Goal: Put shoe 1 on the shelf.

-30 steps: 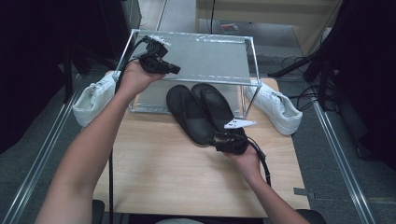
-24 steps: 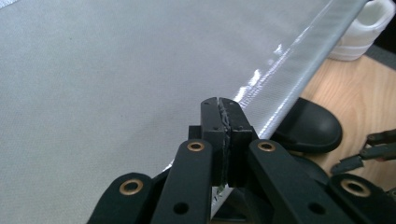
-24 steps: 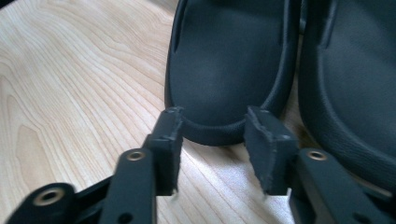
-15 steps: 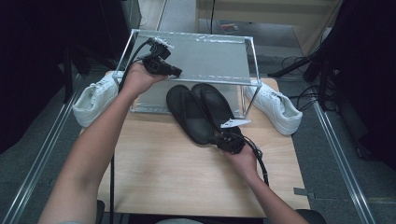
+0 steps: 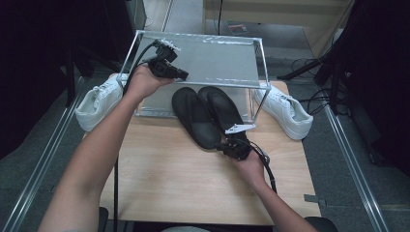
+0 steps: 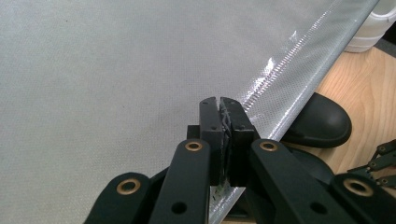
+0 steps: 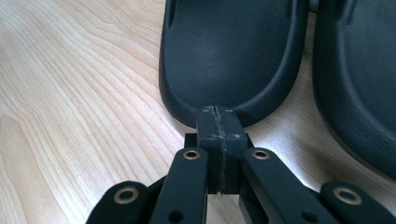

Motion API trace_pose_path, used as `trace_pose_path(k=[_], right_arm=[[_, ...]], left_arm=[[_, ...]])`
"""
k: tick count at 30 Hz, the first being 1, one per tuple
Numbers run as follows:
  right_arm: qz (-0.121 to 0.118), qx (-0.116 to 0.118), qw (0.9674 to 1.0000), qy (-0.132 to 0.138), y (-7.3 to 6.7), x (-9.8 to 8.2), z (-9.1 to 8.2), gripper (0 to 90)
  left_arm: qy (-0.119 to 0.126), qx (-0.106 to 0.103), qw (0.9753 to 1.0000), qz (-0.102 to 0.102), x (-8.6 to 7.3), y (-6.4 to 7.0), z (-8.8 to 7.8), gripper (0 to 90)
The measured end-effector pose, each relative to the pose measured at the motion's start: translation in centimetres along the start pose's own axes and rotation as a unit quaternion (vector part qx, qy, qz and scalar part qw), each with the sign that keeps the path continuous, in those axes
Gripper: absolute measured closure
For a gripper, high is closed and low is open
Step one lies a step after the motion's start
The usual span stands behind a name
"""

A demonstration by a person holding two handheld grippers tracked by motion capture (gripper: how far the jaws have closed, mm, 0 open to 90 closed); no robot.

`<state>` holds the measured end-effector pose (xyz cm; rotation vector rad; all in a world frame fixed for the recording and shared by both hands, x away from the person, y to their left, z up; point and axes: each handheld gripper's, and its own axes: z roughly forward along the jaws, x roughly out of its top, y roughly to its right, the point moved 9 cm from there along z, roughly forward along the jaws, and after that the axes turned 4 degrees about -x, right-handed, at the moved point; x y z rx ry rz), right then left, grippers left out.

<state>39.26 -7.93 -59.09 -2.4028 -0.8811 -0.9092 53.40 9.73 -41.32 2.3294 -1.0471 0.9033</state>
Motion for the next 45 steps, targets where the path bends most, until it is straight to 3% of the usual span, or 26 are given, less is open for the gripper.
trace_pose_path(k=[31,38,45], right_arm=[[-0.005,0.000,0.9998,0.017,-1.5,2.5,3.1,90.0],[0.009,0.001,0.9994,0.035,-1.9,3.4,3.9,90.0],[0.006,0.003,0.9986,0.052,-2.5,5.3,4.2,90.0]], left_arm=[[0.003,0.002,1.0000,-0.005,-0.1,-0.1,0.1,88.8],[0.000,0.009,0.9999,0.004,-0.1,0.0,0.1,88.8],[0.006,-0.007,0.9999,-0.003,-0.1,-0.2,0.1,88.6]])
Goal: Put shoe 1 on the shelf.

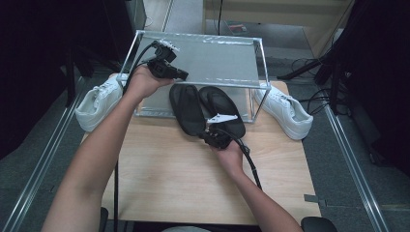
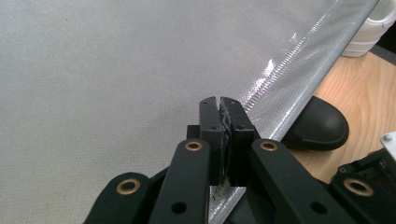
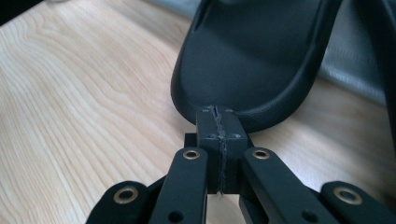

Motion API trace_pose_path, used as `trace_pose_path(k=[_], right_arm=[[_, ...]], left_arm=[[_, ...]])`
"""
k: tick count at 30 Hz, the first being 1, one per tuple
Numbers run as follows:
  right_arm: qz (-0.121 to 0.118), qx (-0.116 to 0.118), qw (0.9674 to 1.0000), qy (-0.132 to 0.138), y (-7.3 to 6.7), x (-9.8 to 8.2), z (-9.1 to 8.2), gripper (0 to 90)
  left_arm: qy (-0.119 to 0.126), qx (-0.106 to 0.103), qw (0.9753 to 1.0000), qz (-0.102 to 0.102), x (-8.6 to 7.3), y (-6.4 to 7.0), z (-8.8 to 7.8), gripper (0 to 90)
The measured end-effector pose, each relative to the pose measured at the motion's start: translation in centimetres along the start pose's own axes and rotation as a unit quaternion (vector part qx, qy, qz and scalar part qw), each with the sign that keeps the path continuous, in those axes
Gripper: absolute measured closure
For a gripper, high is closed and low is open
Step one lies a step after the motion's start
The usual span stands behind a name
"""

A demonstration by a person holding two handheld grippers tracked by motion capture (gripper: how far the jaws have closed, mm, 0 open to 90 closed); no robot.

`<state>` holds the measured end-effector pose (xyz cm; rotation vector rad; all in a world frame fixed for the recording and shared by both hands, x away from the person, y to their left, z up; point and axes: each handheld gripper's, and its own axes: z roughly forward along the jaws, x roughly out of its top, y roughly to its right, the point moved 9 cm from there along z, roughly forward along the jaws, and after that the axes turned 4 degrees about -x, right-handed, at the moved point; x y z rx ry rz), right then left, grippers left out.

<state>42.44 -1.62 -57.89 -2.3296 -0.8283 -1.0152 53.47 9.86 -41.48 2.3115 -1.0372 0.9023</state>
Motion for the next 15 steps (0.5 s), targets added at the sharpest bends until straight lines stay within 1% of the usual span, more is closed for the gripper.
trace_pose_path(k=[2,3,5,6,9,15], right_arm=[[-0.001,-0.002,1.0000,-0.002,0.0,0.2,0.1,90.0],[-0.004,-0.004,1.0000,-0.006,-0.2,0.3,0.6,90.0],[-0.002,-0.004,1.0000,-0.001,-0.3,0.6,0.9,90.0],[-0.002,-0.005,1.0000,-0.001,-0.4,0.7,1.1,90.0],[-0.007,-0.007,0.9999,-0.001,-0.6,1.1,1.6,90.0],[-0.011,-0.014,0.9998,-0.003,-0.7,1.8,2.4,90.0]], left_arm=[[0.003,-0.003,1.0000,-0.002,0.0,0.0,0.0,88.6],[0.004,-0.003,1.0000,-0.003,0.0,0.0,0.0,88.6],[0.009,-0.003,1.0000,-0.004,-0.1,0.0,0.0,88.5],[0.013,-0.005,0.9999,-0.008,-0.1,-0.1,0.0,88.5],[0.014,-0.010,0.9998,-0.012,-0.1,-0.2,0.0,88.5],[0.011,-0.006,0.9999,-0.007,-0.1,-0.1,0.0,88.4]])
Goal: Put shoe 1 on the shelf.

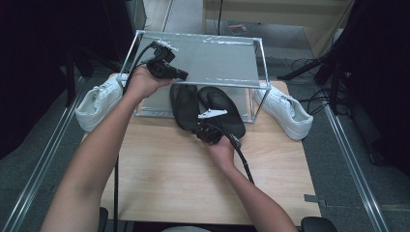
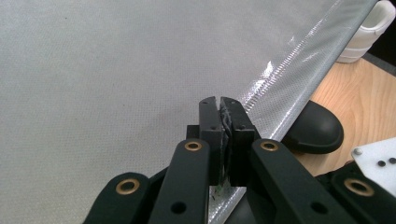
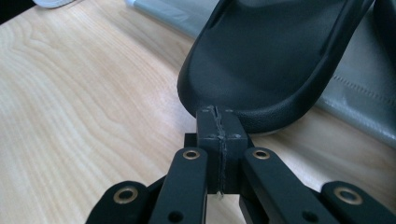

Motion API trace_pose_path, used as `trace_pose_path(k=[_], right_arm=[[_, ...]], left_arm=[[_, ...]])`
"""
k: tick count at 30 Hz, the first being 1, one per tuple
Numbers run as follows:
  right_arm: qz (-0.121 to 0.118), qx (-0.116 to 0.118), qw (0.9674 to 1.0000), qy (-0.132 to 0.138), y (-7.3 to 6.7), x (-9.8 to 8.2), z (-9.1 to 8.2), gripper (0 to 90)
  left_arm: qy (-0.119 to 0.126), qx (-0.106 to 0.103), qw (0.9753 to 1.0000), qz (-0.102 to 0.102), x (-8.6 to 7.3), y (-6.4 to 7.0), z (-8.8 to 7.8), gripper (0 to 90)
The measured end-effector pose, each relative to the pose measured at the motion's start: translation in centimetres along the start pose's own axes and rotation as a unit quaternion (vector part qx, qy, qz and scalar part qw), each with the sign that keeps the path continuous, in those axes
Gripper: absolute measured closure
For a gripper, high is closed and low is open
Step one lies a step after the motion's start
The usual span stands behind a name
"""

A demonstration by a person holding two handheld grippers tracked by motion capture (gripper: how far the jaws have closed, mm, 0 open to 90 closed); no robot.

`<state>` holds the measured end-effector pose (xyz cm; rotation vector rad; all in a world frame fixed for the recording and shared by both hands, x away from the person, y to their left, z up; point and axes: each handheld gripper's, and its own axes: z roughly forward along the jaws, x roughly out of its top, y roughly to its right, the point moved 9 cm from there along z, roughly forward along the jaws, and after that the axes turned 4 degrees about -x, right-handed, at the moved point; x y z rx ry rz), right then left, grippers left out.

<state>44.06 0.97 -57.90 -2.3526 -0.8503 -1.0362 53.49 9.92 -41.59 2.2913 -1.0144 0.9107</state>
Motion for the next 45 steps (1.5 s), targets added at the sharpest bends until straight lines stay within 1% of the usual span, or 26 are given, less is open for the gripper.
trace_pose_path(k=[3,4,5,6,7,8,10,11,14,16,17,18,19,20,21,26,30,33,35,36,39,41,42,43,44,45], right_arm=[[0.004,0.000,1.0000,0.001,-0.1,0.6,0.7,90.0],[0.004,0.000,1.0000,0.001,-0.1,0.6,0.7,90.0],[-0.002,-0.002,1.0000,0.000,-0.1,0.9,1.2,90.0],[-0.002,-0.004,1.0000,0.000,-0.2,1.0,1.4,90.0],[-0.002,-0.004,1.0000,0.000,-0.2,1.0,1.4,90.0],[-0.002,-0.009,1.0000,0.000,-0.1,1.4,1.8,90.0],[-0.001,-0.010,0.9999,0.001,0.0,1.6,2.0,90.0],[0.004,-0.011,0.9999,0.001,-0.1,1.8,2.4,90.0],[0.007,-0.010,0.9999,0.004,-0.2,2.2,3.0,89.9],[0.006,-0.012,0.9999,0.006,-0.2,2.4,3.3,89.9],[0.019,-0.012,0.9997,0.010,-0.1,2.8,3.7,90.0],[0.019,-0.012,0.9997,0.010,-0.1,2.8,3.7,90.0],[0.031,-0.009,0.9994,0.015,-0.1,3.1,4.1,90.0],[0.031,-0.009,0.9994,0.015,-0.1,3.1,4.1,90.0],[0.037,-0.008,0.9992,0.015,-0.1,3.3,4.4,90.0],[0.036,-0.009,0.9992,0.013,-0.6,4.0,5.3,90.0],[0.035,-0.007,0.9993,0.014,-0.8,4.1,5.5,90.0],[0.041,-0.003,0.9991,0.012,-0.8,4.0,5.3,90.0],[0.036,0.003,0.9993,0.013,-0.7,4.0,4.6,90.0],[0.036,0.003,0.9993,0.013,-0.7,4.0,4.6,90.0],[0.026,0.011,0.9995,0.015,-0.7,4.0,3.4,90.0],[0.028,0.016,0.9992,0.021,-0.6,3.9,2.6,90.0],[0.025,0.016,0.9993,0.023,-0.5,3.7,2.2,90.0],[0.024,0.018,0.9993,0.023,-0.4,3.4,1.3,90.0],[0.024,0.018,0.9993,0.023,-0.4,3.4,1.3,90.0],[0.022,0.018,0.9993,0.023,-0.3,3.3,0.9,90.0]], left_arm=[[0.000,0.000,1.0000,0.001,0.0,0.0,0.0,88.2],[0.002,-0.001,1.0000,-0.001,0.0,0.0,0.0,88.2],[0.003,-0.004,1.0000,-0.004,0.0,-0.1,0.0,88.1],[0.004,-0.008,0.9999,-0.005,0.0,-0.1,0.0,88.1],[0.004,-0.008,0.9999,-0.005,-0.1,-0.1,0.0,88.1],[0.004,-0.008,1.0000,-0.005,-0.1,-0.1,0.0,88.1],[0.003,-0.008,0.9999,-0.005,-0.1,-0.1,0.0,88.1],[0.003,-0.009,0.9999,-0.005,-0.1,-0.1,0.0,88.1],[0.004,-0.009,0.9999,-0.005,-0.1,-0.1,0.0,88.1],[0.005,-0.009,0.9999,-0.004,-0.1,-0.1,0.0,88.0],[0.008,-0.009,0.9999,-0.006,-0.1,-0.1,0.0,88.0],[0.008,-0.009,0.9999,-0.006,-0.1,-0.1,0.0,88.1],[0.010,-0.011,0.9999,-0.007,-0.1,-0.2,0.0,88.0],[0.010,-0.011,0.9999,-0.007,-0.1,-0.2,0.0,88.0],[0.011,-0.012,0.9998,-0.007,-0.1,-0.2,0.0,88.0],[0.009,-0.009,0.9999,-0.003,-0.1,-0.2,0.0,87.7],[0.008,-0.006,0.9999,0.000,-0.1,-0.2,0.0,87.4],[0.009,-0.004,0.9999,-0.002,-0.1,-0.2,0.0,86.1],[0.009,-0.004,1.0000,-0.001,-0.1,-0.2,0.0,85.6],[0.010,-0.003,0.9999,-0.002,-0.1,-0.2,0.0,85.6],[0.009,-0.003,1.0000,-0.001,-0.1,-0.2,0.0,85.6],[0.009,-0.005,1.0000,-0.001,-0.1,-0.2,0.0,85.6],[0.009,-0.005,0.9999,-0.001,-0.1,-0.2,0.0,85.6],[0.009,-0.003,1.0000,-0.001,-0.1,-0.2,0.0,85.6],[0.009,-0.003,1.0000,-0.001,-0.1,-0.2,0.0,85.6],[0.008,-0.003,1.0000,-0.001,-0.1,-0.2,0.0,85.6]])
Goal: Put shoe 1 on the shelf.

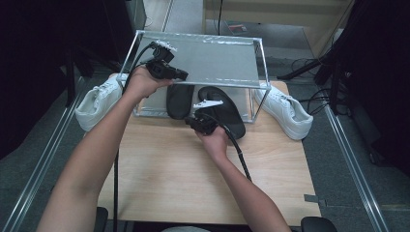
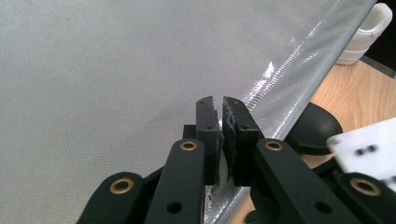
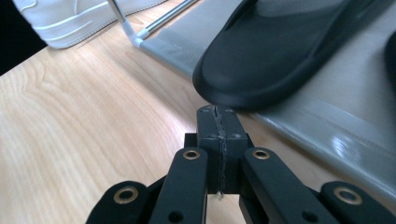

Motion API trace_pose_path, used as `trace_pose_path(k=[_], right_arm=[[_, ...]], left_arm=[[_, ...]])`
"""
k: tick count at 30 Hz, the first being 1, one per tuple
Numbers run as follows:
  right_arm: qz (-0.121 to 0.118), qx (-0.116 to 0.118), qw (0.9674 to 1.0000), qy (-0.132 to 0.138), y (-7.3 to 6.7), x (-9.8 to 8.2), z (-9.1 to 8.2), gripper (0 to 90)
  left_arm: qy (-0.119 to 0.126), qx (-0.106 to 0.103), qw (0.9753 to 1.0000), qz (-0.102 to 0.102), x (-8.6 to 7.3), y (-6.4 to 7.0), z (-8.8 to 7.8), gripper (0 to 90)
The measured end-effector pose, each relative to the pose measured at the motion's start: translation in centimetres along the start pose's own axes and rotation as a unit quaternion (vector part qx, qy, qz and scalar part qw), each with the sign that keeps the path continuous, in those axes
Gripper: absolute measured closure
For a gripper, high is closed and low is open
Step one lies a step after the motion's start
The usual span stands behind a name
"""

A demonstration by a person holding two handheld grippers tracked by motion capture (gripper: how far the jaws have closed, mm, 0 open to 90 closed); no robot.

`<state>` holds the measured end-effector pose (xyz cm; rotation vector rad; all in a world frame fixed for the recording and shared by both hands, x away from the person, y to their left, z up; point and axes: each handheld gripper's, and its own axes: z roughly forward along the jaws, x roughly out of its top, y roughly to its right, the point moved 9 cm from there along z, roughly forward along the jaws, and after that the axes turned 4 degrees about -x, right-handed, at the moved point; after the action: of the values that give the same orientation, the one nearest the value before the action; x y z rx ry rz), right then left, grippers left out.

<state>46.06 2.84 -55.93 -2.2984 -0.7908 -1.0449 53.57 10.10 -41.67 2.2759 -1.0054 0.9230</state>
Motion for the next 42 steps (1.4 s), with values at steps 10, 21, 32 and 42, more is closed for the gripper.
trace_pose_path(k=[10,21,32,42], right_arm=[[0.003,-0.004,1.0000,-0.003,1.6,-1.6,-4.2,90.0],[-0.011,-0.024,0.9996,-0.003,3.5,-3.1,-7.5,90.0],[0.013,-0.034,0.9993,-0.002,5.9,-5.2,-11.2,90.0],[0.013,-0.069,0.9975,-0.004,8.1,-6.8,-13.9,90.0]], left_arm=[[0.001,-0.006,1.0000,-0.002,0.0,-0.1,0.0,85.6],[-0.001,-0.004,1.0000,0.002,0.0,-0.1,0.0,85.5],[0.000,-0.010,0.9999,-0.005,0.0,-0.1,0.0,84.9],[0.000,-0.012,0.9999,-0.005,0.0,-0.2,0.0,84.3]])
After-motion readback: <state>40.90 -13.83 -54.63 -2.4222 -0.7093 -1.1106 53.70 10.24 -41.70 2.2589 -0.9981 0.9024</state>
